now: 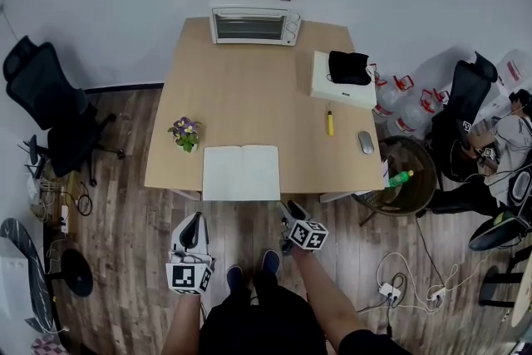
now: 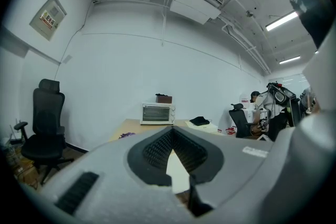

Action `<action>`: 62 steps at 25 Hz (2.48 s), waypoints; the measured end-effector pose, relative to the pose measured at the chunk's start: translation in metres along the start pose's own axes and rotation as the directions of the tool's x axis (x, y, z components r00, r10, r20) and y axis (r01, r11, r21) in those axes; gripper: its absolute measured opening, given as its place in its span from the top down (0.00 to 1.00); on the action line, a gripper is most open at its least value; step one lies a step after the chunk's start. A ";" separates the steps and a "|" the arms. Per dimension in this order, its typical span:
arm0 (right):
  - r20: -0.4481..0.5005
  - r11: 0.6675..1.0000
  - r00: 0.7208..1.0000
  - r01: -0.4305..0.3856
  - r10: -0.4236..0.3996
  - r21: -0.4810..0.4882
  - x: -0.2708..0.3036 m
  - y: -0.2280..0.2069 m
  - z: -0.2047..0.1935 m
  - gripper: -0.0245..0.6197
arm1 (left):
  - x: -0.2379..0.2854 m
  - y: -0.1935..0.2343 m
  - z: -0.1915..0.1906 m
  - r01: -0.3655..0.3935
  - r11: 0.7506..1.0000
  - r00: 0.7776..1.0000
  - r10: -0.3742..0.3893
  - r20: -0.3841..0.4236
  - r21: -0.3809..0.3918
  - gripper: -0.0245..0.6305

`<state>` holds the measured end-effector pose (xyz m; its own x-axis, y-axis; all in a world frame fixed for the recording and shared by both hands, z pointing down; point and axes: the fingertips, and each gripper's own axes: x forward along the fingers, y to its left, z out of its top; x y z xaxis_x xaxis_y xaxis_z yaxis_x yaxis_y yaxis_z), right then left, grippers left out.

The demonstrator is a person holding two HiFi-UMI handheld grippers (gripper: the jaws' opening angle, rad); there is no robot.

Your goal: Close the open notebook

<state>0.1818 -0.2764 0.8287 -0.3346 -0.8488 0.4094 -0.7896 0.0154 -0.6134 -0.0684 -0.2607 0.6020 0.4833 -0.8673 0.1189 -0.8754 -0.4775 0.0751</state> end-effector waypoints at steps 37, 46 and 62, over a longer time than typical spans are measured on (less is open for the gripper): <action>-0.036 0.996 0.999 -0.007 0.011 0.094 0.038 -0.016 -0.015 0.89 | -0.003 0.019 -0.026 -0.044 0.999 0.997 0.043 -0.060 -0.014 0.97; -0.040 1.000 0.999 0.010 -0.010 0.008 0.034 0.005 -0.002 0.90 | -0.008 0.029 -0.019 -0.053 0.998 0.998 0.052 -0.028 -0.038 0.97; 0.006 0.996 1.000 -0.005 0.005 -0.092 0.027 0.059 0.015 0.90 | -0.030 0.037 -0.009 -0.059 0.997 0.998 0.059 0.001 -0.056 0.97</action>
<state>0.1338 -0.3066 0.7935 -0.3358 -0.8518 0.4021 -0.8318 0.0679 -0.5509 -0.1150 -0.2515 0.6106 0.4310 -0.8940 0.1225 -0.9004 -0.4173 0.1229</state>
